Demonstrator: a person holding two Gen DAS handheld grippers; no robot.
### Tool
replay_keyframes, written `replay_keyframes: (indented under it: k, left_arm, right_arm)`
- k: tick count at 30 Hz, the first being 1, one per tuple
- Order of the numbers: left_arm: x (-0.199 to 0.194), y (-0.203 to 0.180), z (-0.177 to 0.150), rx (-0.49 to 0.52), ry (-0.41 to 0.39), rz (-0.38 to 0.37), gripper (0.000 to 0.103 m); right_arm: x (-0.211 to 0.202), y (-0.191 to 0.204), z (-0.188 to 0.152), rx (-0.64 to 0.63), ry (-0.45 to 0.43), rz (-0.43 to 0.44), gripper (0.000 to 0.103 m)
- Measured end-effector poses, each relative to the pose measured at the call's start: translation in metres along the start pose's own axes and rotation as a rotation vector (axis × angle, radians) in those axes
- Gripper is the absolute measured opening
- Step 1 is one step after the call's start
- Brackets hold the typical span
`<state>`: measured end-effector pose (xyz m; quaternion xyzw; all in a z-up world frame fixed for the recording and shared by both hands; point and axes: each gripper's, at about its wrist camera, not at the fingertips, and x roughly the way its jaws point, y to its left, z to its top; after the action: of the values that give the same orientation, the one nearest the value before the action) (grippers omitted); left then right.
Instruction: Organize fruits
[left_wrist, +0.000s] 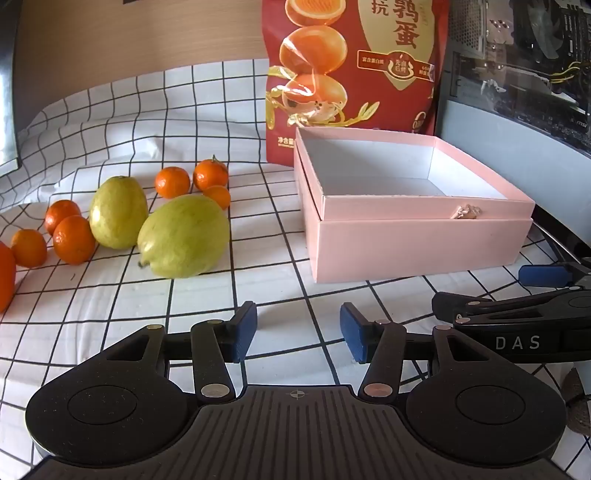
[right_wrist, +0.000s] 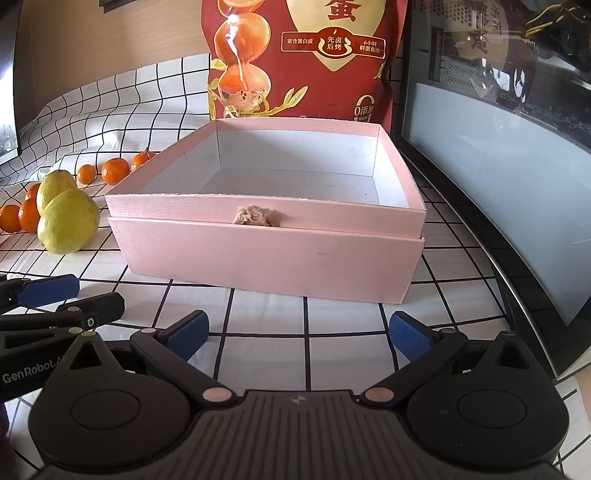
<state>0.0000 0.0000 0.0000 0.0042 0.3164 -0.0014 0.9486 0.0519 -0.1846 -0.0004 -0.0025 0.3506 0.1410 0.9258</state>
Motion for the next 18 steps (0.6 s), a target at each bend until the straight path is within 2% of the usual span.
replay_keyframes:
  k: [18]
  left_arm:
    - [-0.0001, 0.0001, 0.0001, -0.004, 0.0, -0.003, 0.056]
  right_arm:
    - [0.0045, 0.0045, -0.0068, 0.0, 0.0, 0.0, 0.103]
